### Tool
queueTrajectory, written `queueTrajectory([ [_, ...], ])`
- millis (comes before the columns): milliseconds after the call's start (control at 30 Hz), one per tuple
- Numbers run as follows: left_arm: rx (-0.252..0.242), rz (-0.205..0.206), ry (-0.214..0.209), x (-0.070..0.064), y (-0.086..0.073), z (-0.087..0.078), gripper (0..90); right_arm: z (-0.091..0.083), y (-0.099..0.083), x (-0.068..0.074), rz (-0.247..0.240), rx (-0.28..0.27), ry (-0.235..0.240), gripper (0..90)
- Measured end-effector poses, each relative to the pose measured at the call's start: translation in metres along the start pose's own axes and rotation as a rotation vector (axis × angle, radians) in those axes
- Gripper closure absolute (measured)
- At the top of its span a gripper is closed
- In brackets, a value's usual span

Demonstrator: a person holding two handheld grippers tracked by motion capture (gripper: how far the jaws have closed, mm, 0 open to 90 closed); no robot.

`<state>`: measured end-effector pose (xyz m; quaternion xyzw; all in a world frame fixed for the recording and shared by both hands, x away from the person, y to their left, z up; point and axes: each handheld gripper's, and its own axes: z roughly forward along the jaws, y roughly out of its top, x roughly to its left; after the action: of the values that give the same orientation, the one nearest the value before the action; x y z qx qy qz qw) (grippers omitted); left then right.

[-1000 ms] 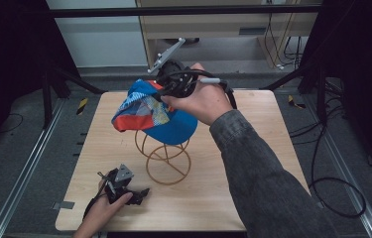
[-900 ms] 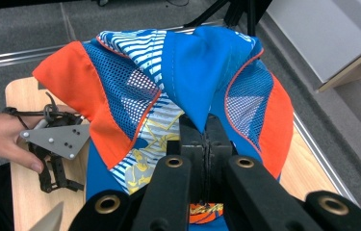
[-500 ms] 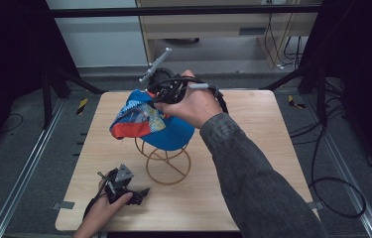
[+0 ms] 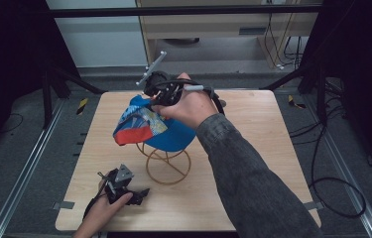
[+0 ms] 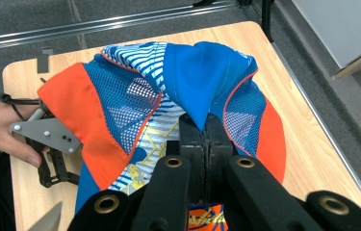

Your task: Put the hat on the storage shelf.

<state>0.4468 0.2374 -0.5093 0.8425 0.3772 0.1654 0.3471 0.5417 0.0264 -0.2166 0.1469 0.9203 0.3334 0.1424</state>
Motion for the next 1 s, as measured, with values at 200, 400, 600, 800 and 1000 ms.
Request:
queueTrajectory([
  [200,-0.002,0.000,-0.001,0.0001,-0.0001,0.0002,0.0,0.0035,-0.0009,0.0011,-0.001,0.008,0.002,88.7],
  [400,-0.002,0.000,-0.001,0.0000,-0.0001,0.0002,0.0,0.0064,-0.0028,0.0013,0.000,0.013,0.005,88.5],
  [600,-0.002,0.000,0.000,0.0000,-0.0001,0.0002,0.0,0.0075,-0.0035,0.0020,0.001,0.022,0.009,87.4],
  [800,-0.002,0.001,-0.001,-0.0001,-0.0002,0.0002,0.0,0.0078,-0.0050,0.0015,0.001,0.010,0.010,86.8],
  [1000,-0.002,0.001,-0.001,-0.0002,-0.0002,0.0001,0.0,0.0076,-0.0066,0.0012,0.005,0.013,0.012,86.6],
])
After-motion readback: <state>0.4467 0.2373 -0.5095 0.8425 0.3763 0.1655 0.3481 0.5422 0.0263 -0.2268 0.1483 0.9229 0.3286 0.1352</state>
